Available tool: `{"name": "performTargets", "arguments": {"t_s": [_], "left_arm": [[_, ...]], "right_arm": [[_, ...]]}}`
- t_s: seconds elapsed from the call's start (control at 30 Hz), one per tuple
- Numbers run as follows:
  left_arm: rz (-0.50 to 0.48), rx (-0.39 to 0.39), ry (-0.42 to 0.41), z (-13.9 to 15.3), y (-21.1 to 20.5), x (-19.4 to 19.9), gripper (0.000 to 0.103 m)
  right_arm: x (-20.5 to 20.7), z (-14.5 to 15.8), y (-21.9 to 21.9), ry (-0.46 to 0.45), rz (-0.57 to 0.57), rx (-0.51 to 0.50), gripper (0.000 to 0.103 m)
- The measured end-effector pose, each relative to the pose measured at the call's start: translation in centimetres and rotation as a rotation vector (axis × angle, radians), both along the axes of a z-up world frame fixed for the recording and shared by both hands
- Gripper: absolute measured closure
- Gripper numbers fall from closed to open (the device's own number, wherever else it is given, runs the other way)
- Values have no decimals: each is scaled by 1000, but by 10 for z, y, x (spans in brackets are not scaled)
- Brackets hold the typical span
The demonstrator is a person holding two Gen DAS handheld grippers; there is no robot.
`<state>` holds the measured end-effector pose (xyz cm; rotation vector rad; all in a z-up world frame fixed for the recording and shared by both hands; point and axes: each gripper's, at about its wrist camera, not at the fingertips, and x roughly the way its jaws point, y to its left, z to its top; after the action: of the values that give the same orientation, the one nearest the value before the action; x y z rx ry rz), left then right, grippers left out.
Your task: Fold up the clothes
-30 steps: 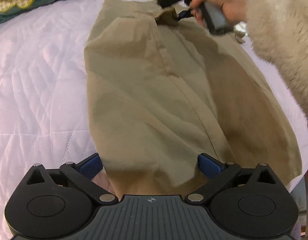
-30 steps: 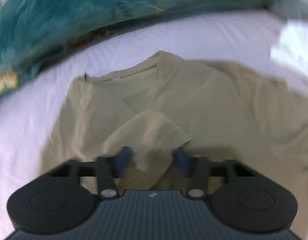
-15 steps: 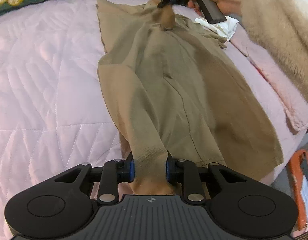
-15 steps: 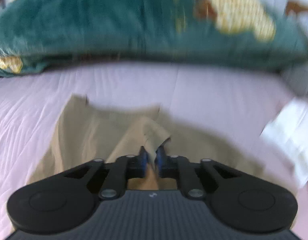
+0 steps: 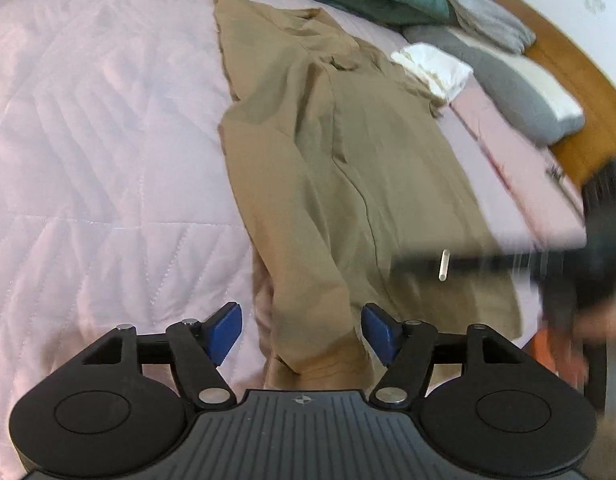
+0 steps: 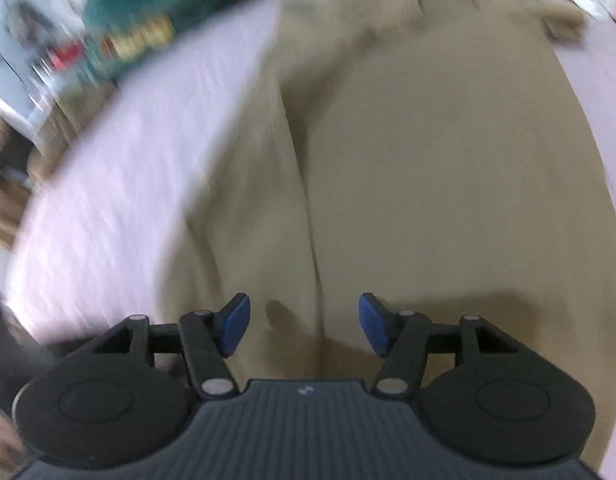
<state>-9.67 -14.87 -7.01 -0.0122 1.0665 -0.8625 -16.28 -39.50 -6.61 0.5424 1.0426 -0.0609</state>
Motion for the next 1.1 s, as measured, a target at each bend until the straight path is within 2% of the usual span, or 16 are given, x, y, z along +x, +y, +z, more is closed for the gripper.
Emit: {"name": "performTargets", "arguments": {"t_s": [0.07,0.17,0.27,0.33,0.37,0.4,0.43,0.5,0.57,0.63,0.7,0.77,0.83,0.9,1.0,1.1], "left_arm": [[-1,18,-38,4,-2,-6,35],[-5,61,-78,7,-7,-17,34],[6,97,-103,7,-7,-21,34],[13,111,-105,6,-5,-22,34],[15,118,-108,6,-4,-24,34],[12,123,-114,8,0,-28,34],[6,120,-113,9,4,-32,34],[-5,116,-114,11,10,-37,33],[-8,110,-121,11,18,-40,30],[-23,117,-135,10,24,-43,30],[-54,134,-154,6,24,-48,30],[-89,138,-162,5,23,-54,30],[-101,138,-184,6,20,-56,30],[-99,152,-256,11,14,-56,30],[-162,163,-297,13,1,-57,29],[-260,168,-341,8,-12,-66,29]], "right_arm": [[-15,-7,19,23,-3,-6,44],[-19,-3,40,-3,9,-79,44],[-19,0,51,-10,17,-155,60],[-20,2,58,-19,59,-191,76],[-20,3,62,-22,88,-211,88],[-22,5,68,-29,113,-239,94],[-23,9,73,-36,119,-246,95],[-36,17,69,-60,81,-190,97],[-52,23,58,-72,3,-149,97],[-72,23,37,-62,-80,-86,97],[-82,12,19,4,-116,-76,97],[-94,9,11,-30,-142,-8,94],[-98,16,11,-65,-146,23,86],[-94,25,13,-76,-141,14,59],[-74,32,20,-88,-118,-56,43],[-45,25,26,-58,-88,-91,37]]}}
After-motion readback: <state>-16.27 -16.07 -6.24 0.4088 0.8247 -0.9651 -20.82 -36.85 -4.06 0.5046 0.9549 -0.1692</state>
